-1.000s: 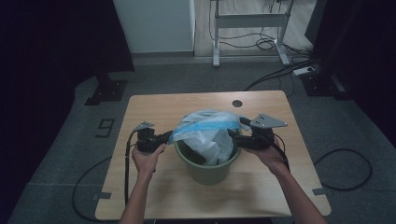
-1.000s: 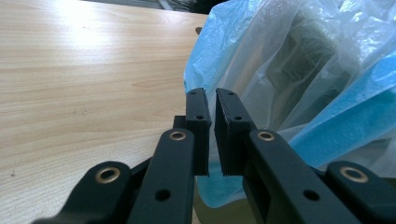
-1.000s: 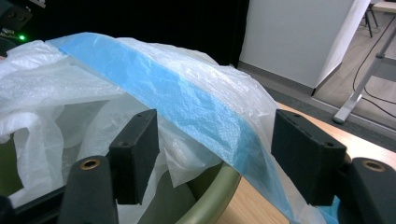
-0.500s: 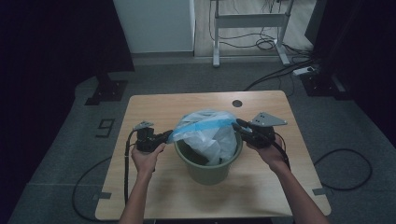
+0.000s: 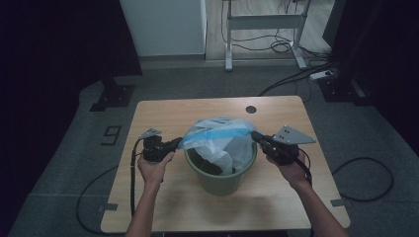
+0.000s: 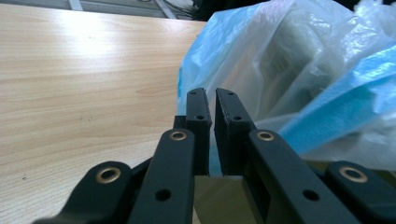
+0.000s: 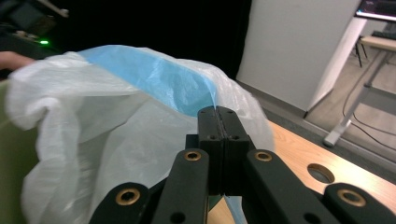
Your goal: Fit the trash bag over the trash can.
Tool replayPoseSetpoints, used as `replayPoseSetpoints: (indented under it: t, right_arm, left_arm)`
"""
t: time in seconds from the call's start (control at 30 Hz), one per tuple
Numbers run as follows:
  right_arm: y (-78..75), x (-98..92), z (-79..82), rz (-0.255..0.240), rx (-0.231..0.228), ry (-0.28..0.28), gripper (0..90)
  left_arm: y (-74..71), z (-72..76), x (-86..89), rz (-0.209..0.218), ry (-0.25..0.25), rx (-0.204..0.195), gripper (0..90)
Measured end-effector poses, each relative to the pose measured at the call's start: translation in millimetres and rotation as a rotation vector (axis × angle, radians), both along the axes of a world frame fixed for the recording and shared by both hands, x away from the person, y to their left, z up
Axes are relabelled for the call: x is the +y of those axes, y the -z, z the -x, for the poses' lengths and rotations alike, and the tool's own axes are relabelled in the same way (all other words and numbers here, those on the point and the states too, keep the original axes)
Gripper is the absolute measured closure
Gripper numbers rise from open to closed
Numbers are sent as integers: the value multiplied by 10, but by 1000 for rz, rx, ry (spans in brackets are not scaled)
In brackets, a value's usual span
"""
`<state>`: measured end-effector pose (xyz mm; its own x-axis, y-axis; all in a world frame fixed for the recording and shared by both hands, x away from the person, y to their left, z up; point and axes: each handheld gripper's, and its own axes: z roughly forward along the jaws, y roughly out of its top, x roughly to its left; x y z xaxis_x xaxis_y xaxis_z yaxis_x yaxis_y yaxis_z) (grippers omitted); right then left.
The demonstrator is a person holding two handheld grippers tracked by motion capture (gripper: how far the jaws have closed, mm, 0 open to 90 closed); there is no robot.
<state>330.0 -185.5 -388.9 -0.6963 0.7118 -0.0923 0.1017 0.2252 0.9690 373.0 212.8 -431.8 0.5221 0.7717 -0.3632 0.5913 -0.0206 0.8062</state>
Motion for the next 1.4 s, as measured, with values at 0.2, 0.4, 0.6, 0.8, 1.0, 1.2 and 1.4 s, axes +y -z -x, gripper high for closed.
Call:
replayPoseSetpoints:
  t: [0.2,0.4,0.6,0.8,1.0,1.2,1.4]
  right_arm:
    - [63,-38,323,-35,-9,-78,885]
    - [143,-18,521,-44,-8,-138,880]
    - [240,10,639,-62,13,-210,884]
    - [349,52,763,-31,17,-274,885]
    - [528,138,805,-5,54,-312,889]
    - [723,197,825,10,92,-322,889]
    - [883,262,826,34,119,-318,889]
  left_arm:
    - [33,45,54,26,16,10,891]
    - [72,81,93,66,48,9,895]
    - [53,99,95,79,51,1,895]
    - [53,111,76,70,53,-1,893]
    - [51,123,62,65,56,-2,892]
    - [45,134,69,57,56,-4,890]
    - [47,144,54,47,59,-3,887]
